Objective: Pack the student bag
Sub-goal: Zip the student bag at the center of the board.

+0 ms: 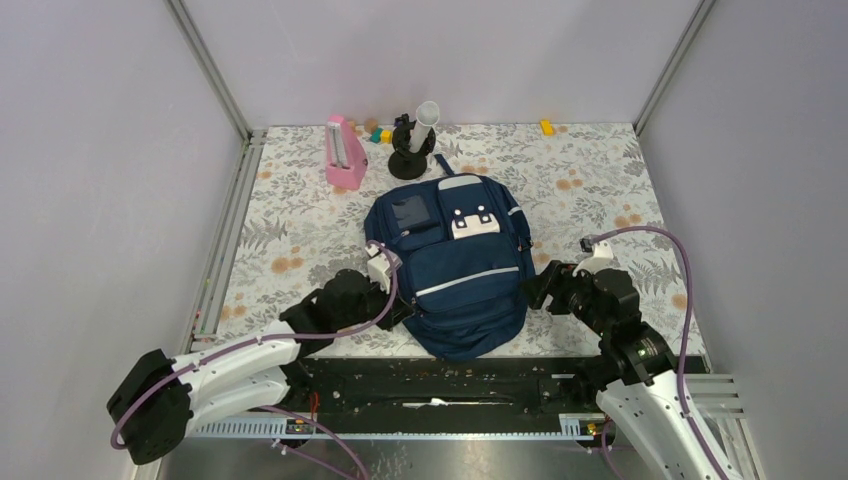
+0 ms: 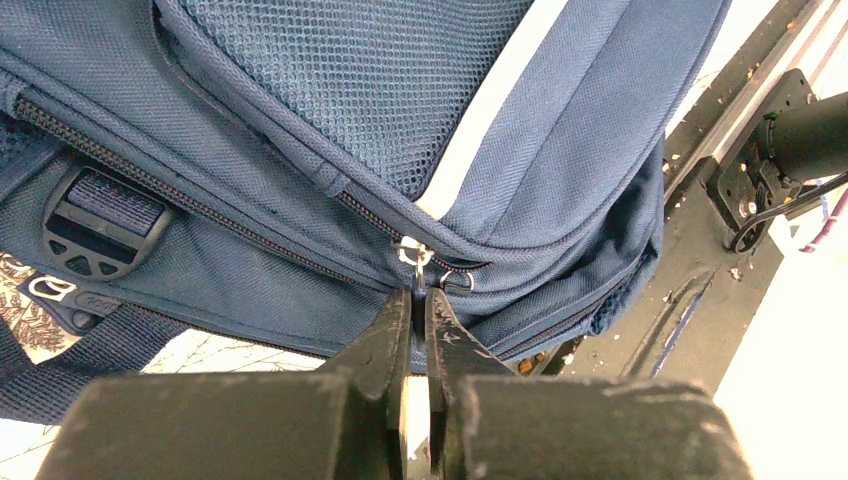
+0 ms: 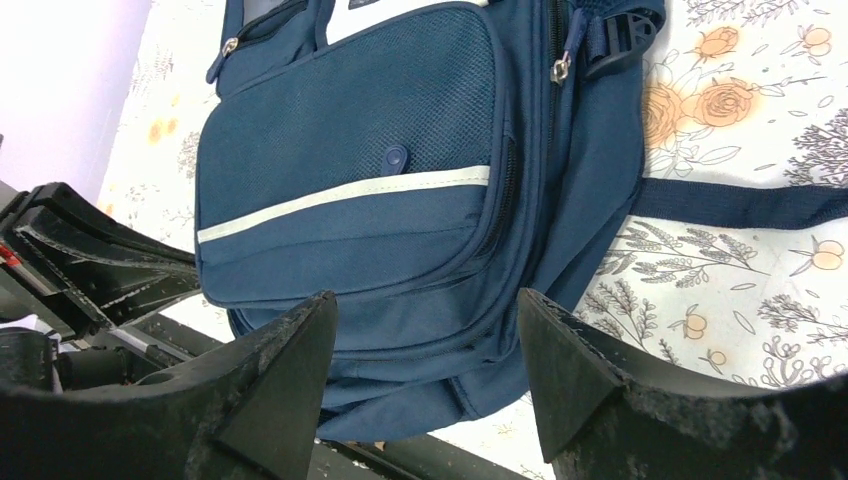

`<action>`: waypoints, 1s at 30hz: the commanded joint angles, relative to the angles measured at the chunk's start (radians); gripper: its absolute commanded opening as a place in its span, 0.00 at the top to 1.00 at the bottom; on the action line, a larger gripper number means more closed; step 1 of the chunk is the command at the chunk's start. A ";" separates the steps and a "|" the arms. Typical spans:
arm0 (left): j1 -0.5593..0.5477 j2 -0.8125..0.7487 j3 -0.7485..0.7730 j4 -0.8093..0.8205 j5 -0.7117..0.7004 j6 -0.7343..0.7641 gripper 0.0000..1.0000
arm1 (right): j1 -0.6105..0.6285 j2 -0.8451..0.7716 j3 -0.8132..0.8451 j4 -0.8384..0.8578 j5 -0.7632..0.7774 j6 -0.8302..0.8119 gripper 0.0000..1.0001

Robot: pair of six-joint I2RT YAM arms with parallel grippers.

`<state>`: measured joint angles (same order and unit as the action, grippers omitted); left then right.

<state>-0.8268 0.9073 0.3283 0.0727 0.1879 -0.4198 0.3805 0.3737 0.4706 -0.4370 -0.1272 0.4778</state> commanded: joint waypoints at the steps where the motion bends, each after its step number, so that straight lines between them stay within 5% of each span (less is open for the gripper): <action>1: -0.043 0.005 0.000 0.004 0.013 -0.023 1.00 | 0.000 -0.005 -0.022 0.064 -0.047 0.038 0.27; 30: -0.287 0.242 0.138 0.140 -0.038 -0.143 1.00 | 0.000 0.146 -0.229 0.407 -0.072 0.191 0.36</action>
<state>-1.0870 1.1419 0.4133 0.1627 0.1299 -0.5446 0.3805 0.4870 0.2649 -0.1425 -0.1856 0.6395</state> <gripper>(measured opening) 0.022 0.668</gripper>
